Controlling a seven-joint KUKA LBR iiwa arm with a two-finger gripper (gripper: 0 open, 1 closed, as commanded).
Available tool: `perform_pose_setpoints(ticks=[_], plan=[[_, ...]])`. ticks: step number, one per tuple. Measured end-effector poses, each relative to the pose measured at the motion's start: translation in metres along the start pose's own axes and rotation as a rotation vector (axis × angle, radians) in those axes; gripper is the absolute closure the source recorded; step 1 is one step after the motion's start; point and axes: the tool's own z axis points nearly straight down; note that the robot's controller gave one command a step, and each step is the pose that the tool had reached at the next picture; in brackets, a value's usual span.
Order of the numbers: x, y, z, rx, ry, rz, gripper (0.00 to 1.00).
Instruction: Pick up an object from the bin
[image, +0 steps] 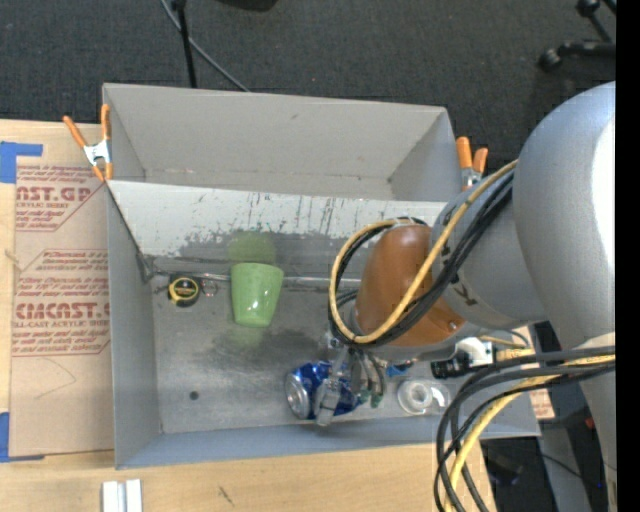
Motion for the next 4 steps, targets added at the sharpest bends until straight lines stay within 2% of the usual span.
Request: perform_pose_setpoints(ticks=[1, 2, 3, 4], plan=[[-0.002, 0.001, -0.002, -0.002, -0.004, -0.001, 0.0], [-0.002, 0.001, -0.002, -0.002, -0.007, -0.001, 1.0], [-0.002, 0.002, -0.025, -0.001, 0.001, -0.003, 1.0], [-0.002, 0.002, -0.043, 0.0, 0.001, -0.004, 1.0]])
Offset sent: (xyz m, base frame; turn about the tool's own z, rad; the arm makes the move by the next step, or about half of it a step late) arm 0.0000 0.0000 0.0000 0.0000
